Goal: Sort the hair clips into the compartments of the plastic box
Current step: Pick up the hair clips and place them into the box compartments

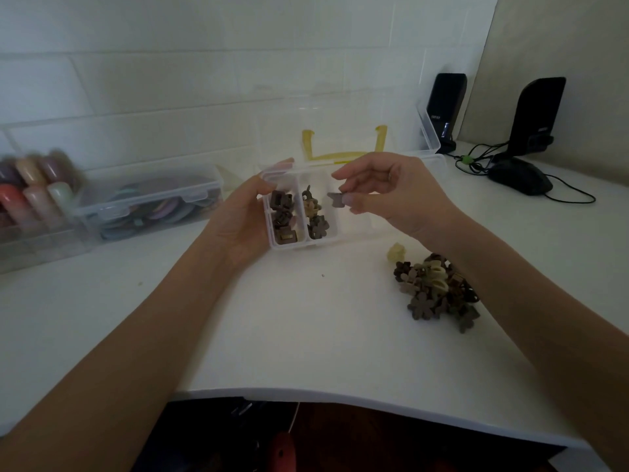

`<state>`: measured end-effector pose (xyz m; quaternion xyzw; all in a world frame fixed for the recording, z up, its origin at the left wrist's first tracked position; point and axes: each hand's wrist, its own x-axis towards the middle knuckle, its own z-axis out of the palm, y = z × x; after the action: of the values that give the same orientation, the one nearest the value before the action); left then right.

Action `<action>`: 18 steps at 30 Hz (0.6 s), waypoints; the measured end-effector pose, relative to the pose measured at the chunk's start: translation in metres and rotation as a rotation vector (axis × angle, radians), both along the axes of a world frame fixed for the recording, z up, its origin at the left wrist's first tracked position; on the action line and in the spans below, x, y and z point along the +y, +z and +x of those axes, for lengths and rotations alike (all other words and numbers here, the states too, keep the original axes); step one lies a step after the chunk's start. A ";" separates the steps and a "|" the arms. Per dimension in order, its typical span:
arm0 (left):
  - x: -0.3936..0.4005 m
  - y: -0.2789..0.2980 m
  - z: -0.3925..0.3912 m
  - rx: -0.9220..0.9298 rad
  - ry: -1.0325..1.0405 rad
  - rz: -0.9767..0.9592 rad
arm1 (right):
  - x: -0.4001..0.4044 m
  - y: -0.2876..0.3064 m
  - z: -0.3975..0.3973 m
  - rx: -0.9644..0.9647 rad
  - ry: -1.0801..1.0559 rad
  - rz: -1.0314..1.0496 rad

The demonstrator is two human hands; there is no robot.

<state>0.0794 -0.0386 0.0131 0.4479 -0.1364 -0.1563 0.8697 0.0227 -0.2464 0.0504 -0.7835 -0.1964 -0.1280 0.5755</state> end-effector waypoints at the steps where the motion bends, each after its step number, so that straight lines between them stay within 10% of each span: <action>1: 0.000 0.000 0.000 -0.005 -0.006 -0.005 | 0.000 0.000 0.000 -0.030 -0.015 -0.015; 18: -0.002 0.002 -0.005 -0.029 -0.039 0.019 | 0.000 -0.001 0.001 -0.147 -0.042 -0.099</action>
<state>0.0748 -0.0401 0.0153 0.4556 -0.1560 -0.1679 0.8601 0.0234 -0.2462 0.0495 -0.8035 -0.2278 -0.1874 0.5172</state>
